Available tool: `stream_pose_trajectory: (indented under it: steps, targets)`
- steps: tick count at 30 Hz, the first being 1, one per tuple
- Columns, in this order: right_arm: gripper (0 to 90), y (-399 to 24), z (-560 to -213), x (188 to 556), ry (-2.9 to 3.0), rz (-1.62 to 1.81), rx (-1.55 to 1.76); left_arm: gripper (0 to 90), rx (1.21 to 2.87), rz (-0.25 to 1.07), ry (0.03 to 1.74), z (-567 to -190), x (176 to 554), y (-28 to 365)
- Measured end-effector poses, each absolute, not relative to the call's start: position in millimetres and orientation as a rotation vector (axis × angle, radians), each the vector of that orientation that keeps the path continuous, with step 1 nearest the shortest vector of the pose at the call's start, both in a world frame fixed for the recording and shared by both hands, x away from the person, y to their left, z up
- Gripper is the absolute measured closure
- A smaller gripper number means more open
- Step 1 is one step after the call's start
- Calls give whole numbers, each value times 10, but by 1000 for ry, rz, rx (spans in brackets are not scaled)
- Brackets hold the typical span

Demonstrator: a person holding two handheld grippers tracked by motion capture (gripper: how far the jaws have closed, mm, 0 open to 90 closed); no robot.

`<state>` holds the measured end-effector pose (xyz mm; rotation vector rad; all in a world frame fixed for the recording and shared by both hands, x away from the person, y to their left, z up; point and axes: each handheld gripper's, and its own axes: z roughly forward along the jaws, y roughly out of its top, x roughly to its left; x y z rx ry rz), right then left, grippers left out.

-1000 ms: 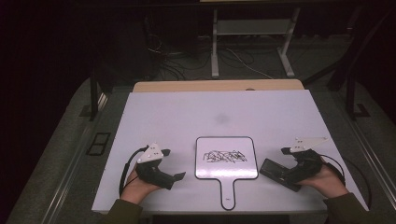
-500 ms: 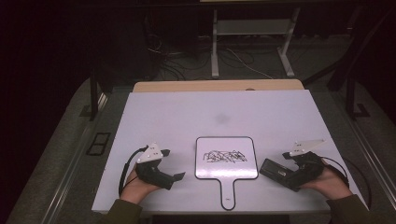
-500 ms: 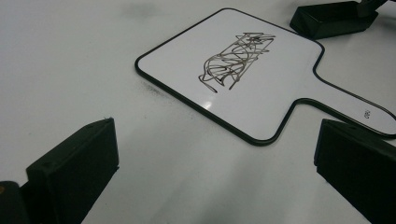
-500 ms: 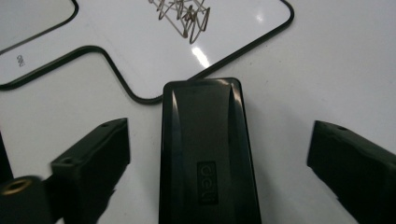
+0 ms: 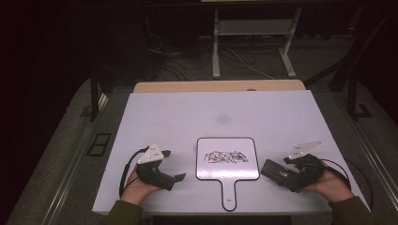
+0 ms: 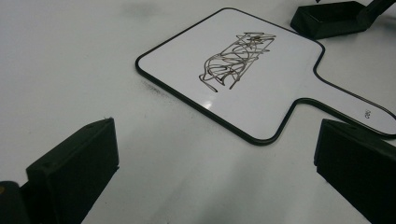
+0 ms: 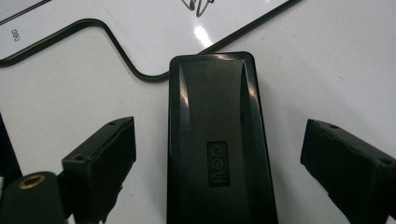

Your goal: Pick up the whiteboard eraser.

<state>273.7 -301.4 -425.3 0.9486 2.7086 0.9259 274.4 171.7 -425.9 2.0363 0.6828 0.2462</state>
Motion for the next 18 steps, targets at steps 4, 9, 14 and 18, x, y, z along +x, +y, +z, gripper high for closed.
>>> stream_pose_trajectory:
  steps: [4,9,14,18]
  targets:
    - [133,-3006,-4259,2730,2731,910,934,0,2036,246,682,-4256,2741,1720]
    - [141,-2996,-4281,2738,2730,862,950,0,2037,246,682,-4264,2747,1718]
    - [230,-2999,-4297,2745,2752,843,942,0,2036,244,684,-4269,2750,1717]
    - [287,-2992,-4312,2747,2764,821,931,0,2039,243,683,-4269,2746,1715]
